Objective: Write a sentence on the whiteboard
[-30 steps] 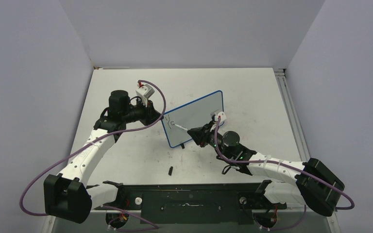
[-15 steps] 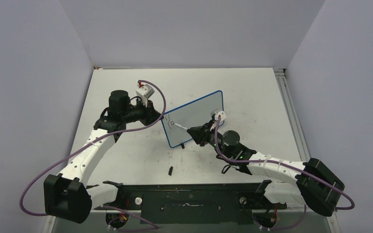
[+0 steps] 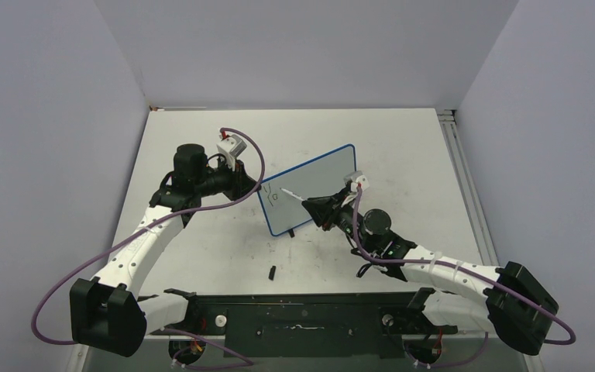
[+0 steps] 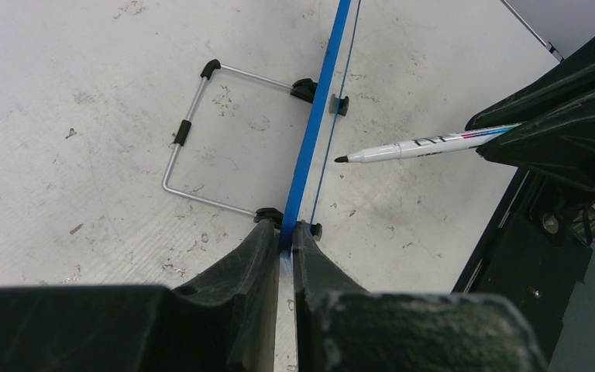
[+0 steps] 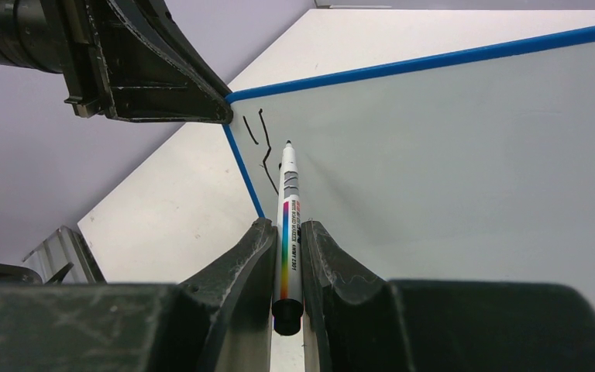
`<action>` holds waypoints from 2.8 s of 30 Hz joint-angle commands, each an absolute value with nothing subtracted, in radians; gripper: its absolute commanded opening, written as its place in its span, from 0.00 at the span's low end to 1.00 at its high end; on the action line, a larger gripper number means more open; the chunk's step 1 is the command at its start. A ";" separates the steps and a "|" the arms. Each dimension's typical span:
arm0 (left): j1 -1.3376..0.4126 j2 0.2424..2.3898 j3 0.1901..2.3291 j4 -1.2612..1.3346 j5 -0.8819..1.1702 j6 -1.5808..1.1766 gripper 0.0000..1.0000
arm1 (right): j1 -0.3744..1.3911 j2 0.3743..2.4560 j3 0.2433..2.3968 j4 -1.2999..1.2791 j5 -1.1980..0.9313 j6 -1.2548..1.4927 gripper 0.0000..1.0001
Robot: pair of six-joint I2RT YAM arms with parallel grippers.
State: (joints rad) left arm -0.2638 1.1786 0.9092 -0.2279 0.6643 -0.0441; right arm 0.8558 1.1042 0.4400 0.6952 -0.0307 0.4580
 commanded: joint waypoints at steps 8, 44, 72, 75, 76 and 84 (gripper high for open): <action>-0.262 1.177 0.915 -0.229 0.691 -0.049 0.00 | 0.848 1.139 0.484 0.756 -0.023 0.440 0.05; -0.262 1.173 0.915 -0.229 0.694 -0.049 0.00 | 0.848 1.140 0.407 0.716 -0.005 0.472 0.05; -0.262 1.172 0.915 -0.228 0.696 -0.049 0.00 | 0.847 1.115 0.467 0.709 0.040 0.426 0.05; -0.262 1.173 0.916 -0.229 0.696 -0.049 0.00 | 0.848 1.112 0.473 0.712 0.040 0.423 0.05; -0.262 1.173 0.916 -0.228 0.696 -0.049 0.00 | 0.848 1.110 0.476 0.712 0.040 0.422 0.05; -0.262 1.173 0.917 -0.229 0.697 -0.049 0.00 | 0.848 1.110 0.474 0.718 0.044 0.420 0.05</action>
